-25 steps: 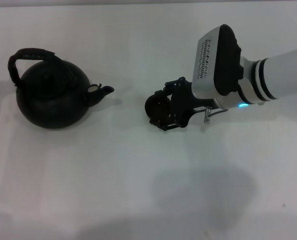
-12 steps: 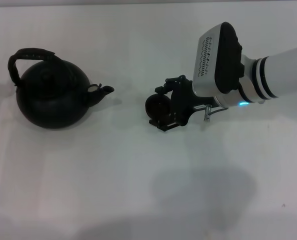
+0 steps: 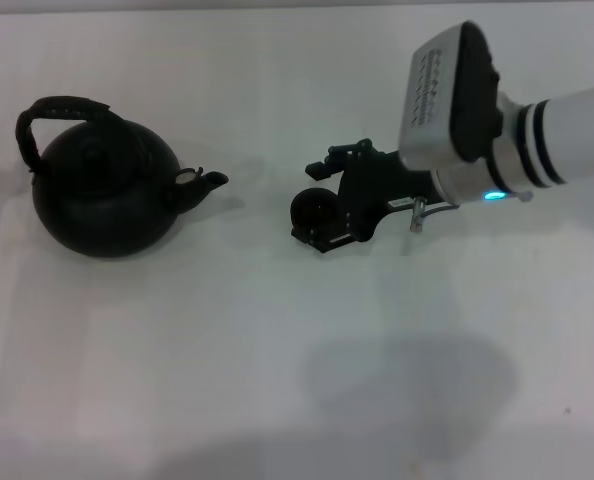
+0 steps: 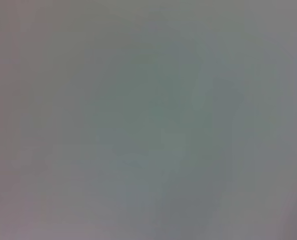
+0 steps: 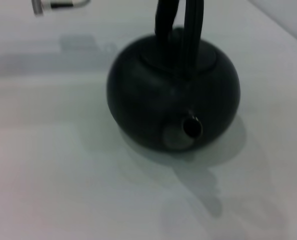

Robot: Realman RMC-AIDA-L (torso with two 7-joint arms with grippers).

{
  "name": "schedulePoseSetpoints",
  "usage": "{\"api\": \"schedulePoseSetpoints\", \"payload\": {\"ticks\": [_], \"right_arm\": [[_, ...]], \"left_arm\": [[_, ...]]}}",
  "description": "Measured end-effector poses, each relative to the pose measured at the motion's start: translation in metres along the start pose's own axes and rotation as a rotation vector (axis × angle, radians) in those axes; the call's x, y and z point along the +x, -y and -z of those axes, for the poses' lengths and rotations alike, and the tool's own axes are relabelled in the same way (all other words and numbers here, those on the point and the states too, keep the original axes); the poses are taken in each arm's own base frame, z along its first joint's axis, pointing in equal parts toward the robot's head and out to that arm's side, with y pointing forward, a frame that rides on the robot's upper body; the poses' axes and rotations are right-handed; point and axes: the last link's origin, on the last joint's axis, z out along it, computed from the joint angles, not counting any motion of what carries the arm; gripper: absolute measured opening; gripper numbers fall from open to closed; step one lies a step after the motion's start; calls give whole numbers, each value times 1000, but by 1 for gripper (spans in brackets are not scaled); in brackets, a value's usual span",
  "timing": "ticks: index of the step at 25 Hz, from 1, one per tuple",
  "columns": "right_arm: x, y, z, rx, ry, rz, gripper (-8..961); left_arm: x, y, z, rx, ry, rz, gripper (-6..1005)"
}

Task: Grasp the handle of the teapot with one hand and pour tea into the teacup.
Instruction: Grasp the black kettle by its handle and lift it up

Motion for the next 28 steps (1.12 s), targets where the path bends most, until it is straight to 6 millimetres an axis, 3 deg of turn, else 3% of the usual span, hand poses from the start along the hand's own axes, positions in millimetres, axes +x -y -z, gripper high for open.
{"api": "schedulePoseSetpoints", "payload": {"ticks": [7,11,16,21,28], "right_arm": [[-6,3,17,-17,87,-40,876],[-8,17,40,40,171,-89,876],[8,38,77,164,259,-167,876],[24,57,109,291,321,-228,876],[44,68,125,376,325,-286,876]], "left_arm": [[-1,3,4,4,11,-14,801],[-5,6,11,-5,35,-34,801],[-13,-8,27,-159,88,-143,801],[-9,-16,53,-233,23,-209,800],[-6,-20,79,-247,-35,-226,800]]}}
